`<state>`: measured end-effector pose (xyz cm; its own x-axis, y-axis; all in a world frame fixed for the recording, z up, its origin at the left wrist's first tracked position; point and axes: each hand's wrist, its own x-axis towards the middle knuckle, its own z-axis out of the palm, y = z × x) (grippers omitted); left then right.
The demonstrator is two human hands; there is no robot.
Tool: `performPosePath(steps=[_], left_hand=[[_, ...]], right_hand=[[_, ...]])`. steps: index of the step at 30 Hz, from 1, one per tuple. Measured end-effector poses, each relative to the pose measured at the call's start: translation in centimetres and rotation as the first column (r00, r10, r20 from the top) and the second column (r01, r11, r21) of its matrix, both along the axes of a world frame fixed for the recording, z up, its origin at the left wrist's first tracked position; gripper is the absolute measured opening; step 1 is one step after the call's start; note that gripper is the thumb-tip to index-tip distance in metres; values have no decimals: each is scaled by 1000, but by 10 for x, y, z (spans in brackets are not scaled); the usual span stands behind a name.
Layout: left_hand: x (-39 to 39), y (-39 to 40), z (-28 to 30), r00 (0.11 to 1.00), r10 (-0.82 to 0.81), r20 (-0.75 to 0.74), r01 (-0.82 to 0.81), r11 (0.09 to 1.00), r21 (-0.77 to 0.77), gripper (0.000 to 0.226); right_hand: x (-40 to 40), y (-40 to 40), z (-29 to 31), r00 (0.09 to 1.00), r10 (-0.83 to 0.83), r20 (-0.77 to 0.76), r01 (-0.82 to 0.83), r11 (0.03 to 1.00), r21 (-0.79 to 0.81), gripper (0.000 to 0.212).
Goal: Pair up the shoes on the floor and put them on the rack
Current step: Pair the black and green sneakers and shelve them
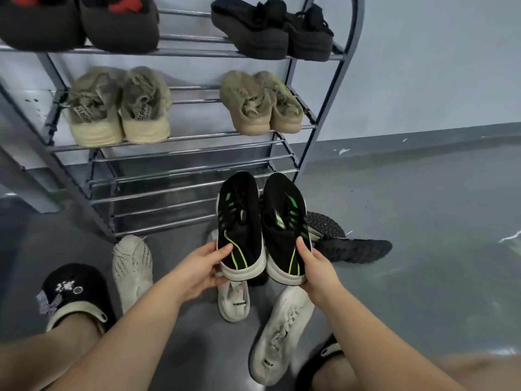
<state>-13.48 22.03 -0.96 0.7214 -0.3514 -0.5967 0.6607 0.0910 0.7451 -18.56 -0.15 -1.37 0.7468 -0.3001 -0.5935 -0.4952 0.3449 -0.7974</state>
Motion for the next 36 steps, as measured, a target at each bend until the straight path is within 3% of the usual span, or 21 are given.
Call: performPosePath(steps=[12,24,36], left_hand=[[18,37,3,975,224,12,-223,974,-47,15],[54,112,-7,793,608,34,-606,794,-40,25],[117,145,-19,780,618,100,-621,784,-4,34]], right_hand=[[50,41,4,987,131,92,-127,991,-45,38],[119,147,-18,954,280,110,-290,953,85,38],[189,183,-26,921,335,200,-342,940,0,34]])
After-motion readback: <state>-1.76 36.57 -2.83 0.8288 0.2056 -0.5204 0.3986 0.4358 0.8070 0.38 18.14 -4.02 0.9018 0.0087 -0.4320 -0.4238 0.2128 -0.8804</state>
